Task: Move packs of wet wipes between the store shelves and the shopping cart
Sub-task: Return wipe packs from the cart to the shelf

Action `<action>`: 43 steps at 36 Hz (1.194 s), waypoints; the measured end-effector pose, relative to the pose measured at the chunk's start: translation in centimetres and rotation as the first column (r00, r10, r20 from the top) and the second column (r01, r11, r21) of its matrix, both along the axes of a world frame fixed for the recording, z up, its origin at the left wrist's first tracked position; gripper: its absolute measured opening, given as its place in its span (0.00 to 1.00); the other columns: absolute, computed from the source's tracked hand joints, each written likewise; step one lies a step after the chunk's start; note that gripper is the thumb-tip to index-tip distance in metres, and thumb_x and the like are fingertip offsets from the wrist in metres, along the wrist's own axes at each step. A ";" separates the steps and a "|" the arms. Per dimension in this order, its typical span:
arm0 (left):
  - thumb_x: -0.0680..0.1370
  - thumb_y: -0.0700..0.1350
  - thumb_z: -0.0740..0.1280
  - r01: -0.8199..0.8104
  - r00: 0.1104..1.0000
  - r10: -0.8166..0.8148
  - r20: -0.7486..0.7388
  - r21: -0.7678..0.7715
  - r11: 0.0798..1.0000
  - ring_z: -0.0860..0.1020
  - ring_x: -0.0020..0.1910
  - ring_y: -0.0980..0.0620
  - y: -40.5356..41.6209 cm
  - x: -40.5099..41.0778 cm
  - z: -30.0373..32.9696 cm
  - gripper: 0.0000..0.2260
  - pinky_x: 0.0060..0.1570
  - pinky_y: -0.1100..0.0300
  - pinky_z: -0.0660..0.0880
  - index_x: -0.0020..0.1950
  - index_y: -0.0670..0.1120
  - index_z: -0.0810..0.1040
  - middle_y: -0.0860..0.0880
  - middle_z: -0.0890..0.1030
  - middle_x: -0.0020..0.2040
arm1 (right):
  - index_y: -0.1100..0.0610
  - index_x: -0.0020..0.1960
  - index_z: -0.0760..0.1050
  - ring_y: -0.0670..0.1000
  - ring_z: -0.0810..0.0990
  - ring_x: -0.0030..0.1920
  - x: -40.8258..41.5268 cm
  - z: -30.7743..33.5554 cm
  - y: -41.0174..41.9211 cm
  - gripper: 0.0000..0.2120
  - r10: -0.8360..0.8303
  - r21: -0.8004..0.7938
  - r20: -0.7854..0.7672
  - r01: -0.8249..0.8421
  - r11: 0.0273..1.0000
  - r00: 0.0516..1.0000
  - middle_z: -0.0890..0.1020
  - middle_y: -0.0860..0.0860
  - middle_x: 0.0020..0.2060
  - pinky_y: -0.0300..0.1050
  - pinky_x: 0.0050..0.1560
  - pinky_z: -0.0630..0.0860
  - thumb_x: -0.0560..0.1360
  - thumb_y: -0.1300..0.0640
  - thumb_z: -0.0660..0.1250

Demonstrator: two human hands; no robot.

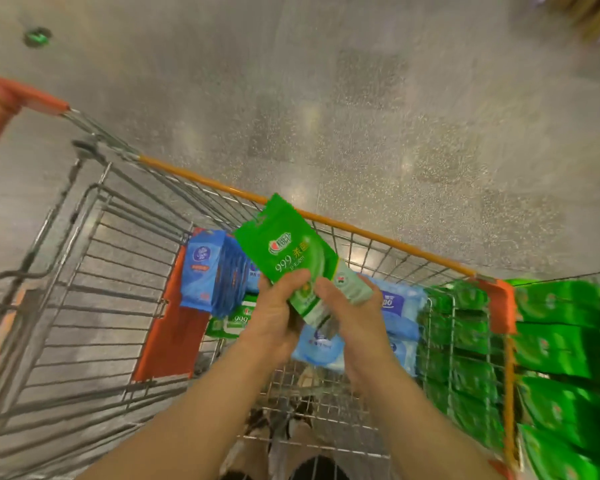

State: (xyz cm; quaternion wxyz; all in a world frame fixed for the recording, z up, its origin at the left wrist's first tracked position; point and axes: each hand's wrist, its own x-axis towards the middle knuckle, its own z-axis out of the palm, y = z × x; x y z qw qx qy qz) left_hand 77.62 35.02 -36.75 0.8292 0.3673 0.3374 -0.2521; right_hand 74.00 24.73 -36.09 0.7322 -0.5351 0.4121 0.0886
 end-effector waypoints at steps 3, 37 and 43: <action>0.56 0.46 0.83 0.089 0.992 -0.089 0.094 0.012 0.996 0.79 0.60 0.36 0.8 0.5 3.2 0.50 0.51 0.46 0.81 0.74 0.39 0.67 0.33 0.75 0.68 | 0.43 0.67 0.72 0.51 0.81 0.62 -0.5 3.5 -2.1 0.47 0.092 -0.024 0.028 -0.092 0.996 0.995 0.78 0.51 0.65 0.55 0.63 0.78 0.51 0.30 0.79; 0.66 0.53 0.77 0.881 0.399 -0.821 0.407 0.079 0.467 0.83 0.56 0.40 -3.1 -11.6 25.6 0.30 0.54 0.46 0.81 0.65 0.44 0.78 0.41 0.84 0.58 | 0.53 0.65 0.80 0.52 0.85 0.58 -20.2 25.7 -2.8 0.20 -0.243 -0.232 0.332 0.329 0.916 0.911 0.87 0.49 0.55 0.59 0.68 0.75 0.79 0.42 0.66; 0.61 0.55 0.80 0.948 0.251 -0.868 0.429 0.074 0.311 0.83 0.57 0.38 -5.5 -17.5 27.1 0.36 0.58 0.41 0.79 0.66 0.44 0.79 0.39 0.83 0.59 | 0.47 0.64 0.81 0.53 0.83 0.61 -27.5 27.7 -2.7 0.26 -0.353 -0.315 0.358 0.468 0.825 0.864 0.86 0.48 0.58 0.61 0.70 0.72 0.72 0.33 0.68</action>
